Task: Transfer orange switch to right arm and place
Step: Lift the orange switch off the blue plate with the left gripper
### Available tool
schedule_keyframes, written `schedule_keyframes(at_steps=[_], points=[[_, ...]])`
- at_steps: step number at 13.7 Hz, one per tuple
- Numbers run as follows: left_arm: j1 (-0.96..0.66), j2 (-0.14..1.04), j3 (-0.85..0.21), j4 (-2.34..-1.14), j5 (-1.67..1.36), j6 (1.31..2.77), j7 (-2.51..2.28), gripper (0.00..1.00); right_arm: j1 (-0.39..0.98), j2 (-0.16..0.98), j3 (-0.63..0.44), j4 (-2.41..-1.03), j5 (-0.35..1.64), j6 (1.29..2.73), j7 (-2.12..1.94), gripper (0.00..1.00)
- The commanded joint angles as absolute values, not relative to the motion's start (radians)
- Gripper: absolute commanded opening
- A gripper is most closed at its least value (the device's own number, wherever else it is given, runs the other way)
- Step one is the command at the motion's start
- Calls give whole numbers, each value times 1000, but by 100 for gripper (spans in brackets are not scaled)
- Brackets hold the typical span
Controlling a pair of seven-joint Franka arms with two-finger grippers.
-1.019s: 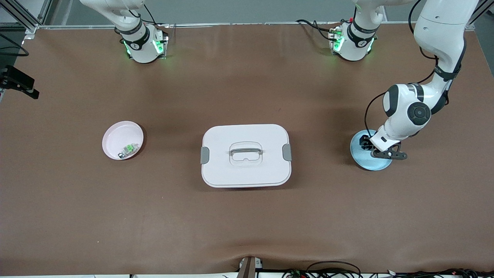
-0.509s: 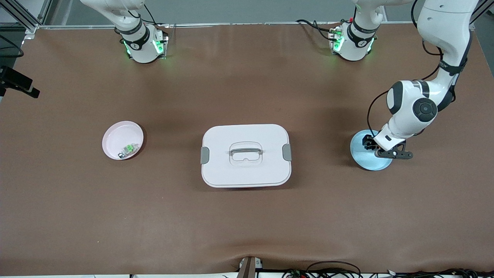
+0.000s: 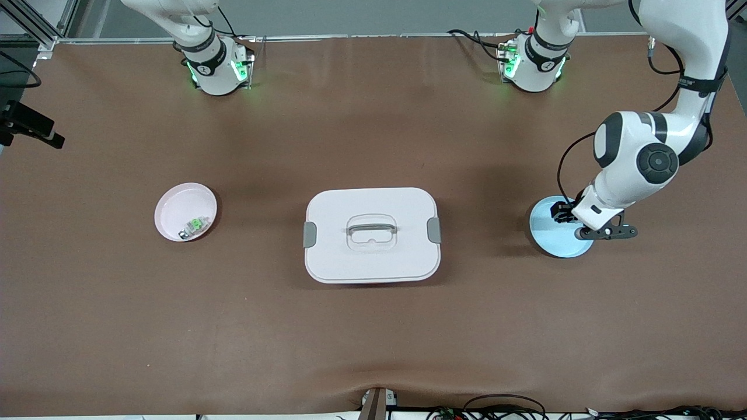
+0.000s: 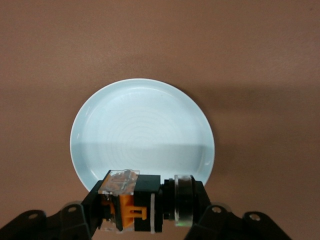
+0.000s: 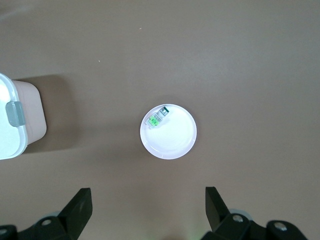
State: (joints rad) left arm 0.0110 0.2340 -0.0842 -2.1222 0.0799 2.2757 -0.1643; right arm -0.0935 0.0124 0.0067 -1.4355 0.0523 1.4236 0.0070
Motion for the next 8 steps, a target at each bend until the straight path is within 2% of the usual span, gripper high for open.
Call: schedule_keyframes(at_steps=[1, 4, 8], points=[[14, 232, -113, -1973, 59, 2062, -232, 35, -86, 14, 11, -1431, 29, 1428, -3, 100], [18, 238, -115, -1826, -6, 1864, -232, 35, -94, 12, 8, -1431, 25, 1419, -37, 100], [25, 222, -107, -1721, -80, 1731, -233, 35, -91, 12, 8, -1431, 25, 1416, -35, 100]])
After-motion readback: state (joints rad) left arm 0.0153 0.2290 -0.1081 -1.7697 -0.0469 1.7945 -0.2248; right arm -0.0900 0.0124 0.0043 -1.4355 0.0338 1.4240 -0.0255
